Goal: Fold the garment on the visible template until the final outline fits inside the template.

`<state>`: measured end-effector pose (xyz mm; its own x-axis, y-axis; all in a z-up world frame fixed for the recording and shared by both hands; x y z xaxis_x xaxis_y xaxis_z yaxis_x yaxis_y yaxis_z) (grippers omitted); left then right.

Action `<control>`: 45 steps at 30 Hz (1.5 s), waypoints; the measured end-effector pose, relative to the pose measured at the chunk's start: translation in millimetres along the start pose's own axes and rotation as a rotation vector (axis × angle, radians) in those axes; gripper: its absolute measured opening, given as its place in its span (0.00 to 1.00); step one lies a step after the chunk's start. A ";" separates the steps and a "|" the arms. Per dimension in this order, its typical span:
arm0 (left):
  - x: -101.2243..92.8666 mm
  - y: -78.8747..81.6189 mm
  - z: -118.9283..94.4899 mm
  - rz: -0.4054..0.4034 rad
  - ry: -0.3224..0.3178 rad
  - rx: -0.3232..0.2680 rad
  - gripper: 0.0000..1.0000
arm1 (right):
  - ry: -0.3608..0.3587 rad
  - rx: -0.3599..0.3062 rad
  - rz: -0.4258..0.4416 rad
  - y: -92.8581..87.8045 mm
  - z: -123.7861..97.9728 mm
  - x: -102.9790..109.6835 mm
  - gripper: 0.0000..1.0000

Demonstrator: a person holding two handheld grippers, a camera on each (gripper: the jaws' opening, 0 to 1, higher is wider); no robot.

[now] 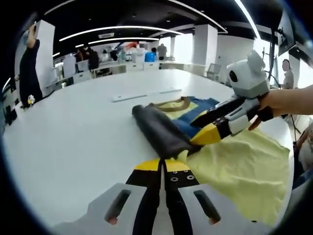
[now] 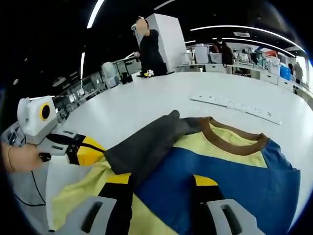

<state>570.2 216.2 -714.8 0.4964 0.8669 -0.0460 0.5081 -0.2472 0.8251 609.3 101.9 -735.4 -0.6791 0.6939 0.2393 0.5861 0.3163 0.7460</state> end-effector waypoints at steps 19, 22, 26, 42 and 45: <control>-3.4 17.1 -7.1 -0.017 -0.024 -0.045 0.00 | 0.065 -0.050 -0.067 8.2 -19.6 9.1 0.70; -4.9 20.7 -7.8 0.016 -0.022 -0.044 0.00 | 0.061 -0.040 -0.080 5.2 -22.2 9.1 0.74; -7.3 27.6 -10.3 0.053 -0.021 -0.045 0.00 | 0.053 -0.030 -0.058 -3.0 -26.4 3.3 0.80; -4.8 39.5 -19.0 0.073 -0.013 -0.059 0.00 | -0.019 0.001 -0.013 -25.7 -40.4 -21.6 0.81; -2.4 39.9 -20.4 0.080 -0.002 -0.055 0.00 | -0.029 -0.006 -0.002 -26.5 -44.1 -25.7 0.82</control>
<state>574.9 213.1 -670.2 0.5358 0.8441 0.0204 0.4272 -0.2919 0.8557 591.7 47.1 -733.8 -0.6672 0.7117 0.2200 0.5821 0.3138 0.7501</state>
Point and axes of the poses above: the point that each gripper's makers call its tool centre point, and the gripper's own axes: z roughly forward along the fingers, x roughly to its left, y roughly out of its top, the point moved 2 cm from there along -z, roughly backward along the fingers, and after that the axes turned 4 degrees about x, right-handed, at the moved point
